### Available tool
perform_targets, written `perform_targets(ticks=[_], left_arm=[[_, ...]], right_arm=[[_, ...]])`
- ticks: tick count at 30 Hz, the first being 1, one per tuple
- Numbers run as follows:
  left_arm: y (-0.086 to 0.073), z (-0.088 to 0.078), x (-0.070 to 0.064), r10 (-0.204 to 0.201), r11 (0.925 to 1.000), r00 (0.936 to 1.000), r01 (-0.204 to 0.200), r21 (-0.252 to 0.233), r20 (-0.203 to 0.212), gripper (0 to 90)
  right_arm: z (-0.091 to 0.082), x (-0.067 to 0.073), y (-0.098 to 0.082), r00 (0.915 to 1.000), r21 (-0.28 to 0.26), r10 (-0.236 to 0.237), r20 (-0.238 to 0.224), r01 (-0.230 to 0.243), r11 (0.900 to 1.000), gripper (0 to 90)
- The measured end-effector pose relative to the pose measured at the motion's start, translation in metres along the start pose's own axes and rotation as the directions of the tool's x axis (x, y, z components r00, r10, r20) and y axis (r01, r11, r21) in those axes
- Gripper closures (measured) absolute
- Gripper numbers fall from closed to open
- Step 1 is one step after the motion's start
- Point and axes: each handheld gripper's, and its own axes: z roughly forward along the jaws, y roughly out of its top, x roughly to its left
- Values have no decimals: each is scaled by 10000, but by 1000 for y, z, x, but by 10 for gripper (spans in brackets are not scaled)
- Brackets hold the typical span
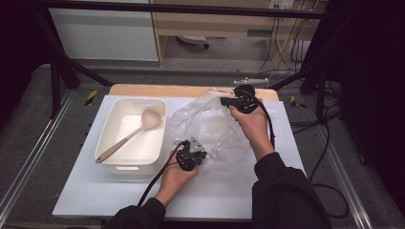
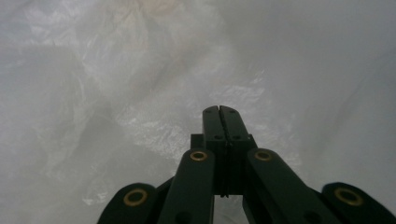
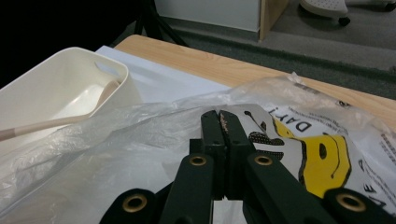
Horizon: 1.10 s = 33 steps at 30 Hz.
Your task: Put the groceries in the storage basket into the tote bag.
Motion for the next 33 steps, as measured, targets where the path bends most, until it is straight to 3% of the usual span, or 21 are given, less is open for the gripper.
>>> perform_targets(ticks=[11,23,29,33], left_arm=[[14,-34,-6,-120,9991,9993,134,-408,348,900],[38,-78,-10,-103,9964,9952,184,-831,970,900],[52,-104,1,42,9952,9955,50,-975,946,900],[60,-120,15,-101,9937,9948,213,-1098,1012,900]], right_arm=[[0,11,-11,9996,233,-279,-10,280,9993,900],[1,11,-17,9999,305,-102,1,102,9995,900],[1,12,-19,9999,350,-151,-41,152,9993,900],[1,14,-21,9998,359,-178,-105,182,9992,900]])
